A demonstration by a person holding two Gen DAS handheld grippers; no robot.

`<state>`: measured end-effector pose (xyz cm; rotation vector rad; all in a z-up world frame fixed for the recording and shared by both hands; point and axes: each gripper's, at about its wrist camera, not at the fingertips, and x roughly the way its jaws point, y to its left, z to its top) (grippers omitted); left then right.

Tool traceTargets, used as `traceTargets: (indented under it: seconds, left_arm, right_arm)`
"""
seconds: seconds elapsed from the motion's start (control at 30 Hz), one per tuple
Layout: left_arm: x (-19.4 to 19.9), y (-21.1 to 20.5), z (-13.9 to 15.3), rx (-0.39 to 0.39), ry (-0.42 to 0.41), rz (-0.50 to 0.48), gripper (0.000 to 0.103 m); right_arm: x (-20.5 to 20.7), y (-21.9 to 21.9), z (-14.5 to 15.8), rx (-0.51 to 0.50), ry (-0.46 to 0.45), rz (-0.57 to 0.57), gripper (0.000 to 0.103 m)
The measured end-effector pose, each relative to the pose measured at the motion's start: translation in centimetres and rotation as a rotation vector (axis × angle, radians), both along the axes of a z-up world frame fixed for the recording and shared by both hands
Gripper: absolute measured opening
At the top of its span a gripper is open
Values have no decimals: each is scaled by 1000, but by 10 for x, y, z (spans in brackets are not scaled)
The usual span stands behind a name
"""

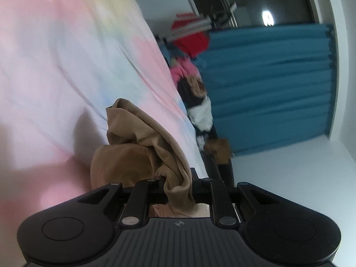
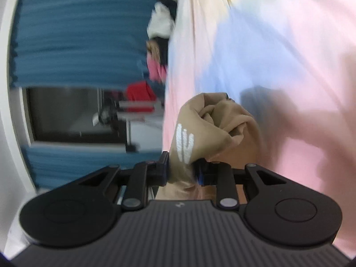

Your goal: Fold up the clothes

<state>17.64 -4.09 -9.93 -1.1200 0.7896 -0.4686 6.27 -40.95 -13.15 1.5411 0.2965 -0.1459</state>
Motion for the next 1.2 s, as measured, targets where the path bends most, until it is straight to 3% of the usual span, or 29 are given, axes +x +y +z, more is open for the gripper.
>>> traceTargets:
  seconds: [0.23, 0.37, 0.47, 0.57, 0.63, 0.77, 0.87, 0.97, 1.1, 1.2]
  left_arm:
    - [104, -163, 26, -7, -19, -146, 17]
    - [166, -244, 36, -3, -30, -221, 17]
    - [184, -278, 23, 92, -74, -273, 18]
    - [196, -307, 5, 206, -121, -326, 18]
    - [195, -308, -16, 251, -113, -351, 18]
    - [191, -290, -66, 301, -4, -400, 18]
    - [182, -286, -81, 419, -76, -462, 20]
    - [165, -279, -94, 481, -87, -484, 26]
    - [148, -280, -95, 597, -184, -522, 40]
    - [130, -277, -83, 634, -210, -543, 67]
  right_arm:
    - [56, -132, 55, -188, 30, -134, 28]
    - [86, -196, 68, -245, 36, -194, 28]
    - [98, -229, 64, -321, 31, -220, 28]
    - [105, -238, 37, -404, 58, -220, 28]
    - [108, -234, 7, -417, 92, -205, 28]
    - [91, -201, -44, -504, 216, -175, 28]
    - [69, -177, -65, -541, 256, -177, 28]
    - [53, -163, -84, -514, 280, -180, 28]
    - [51, -162, -101, -482, 325, -163, 31]
    - [52, -162, -86, -487, 382, -133, 37]
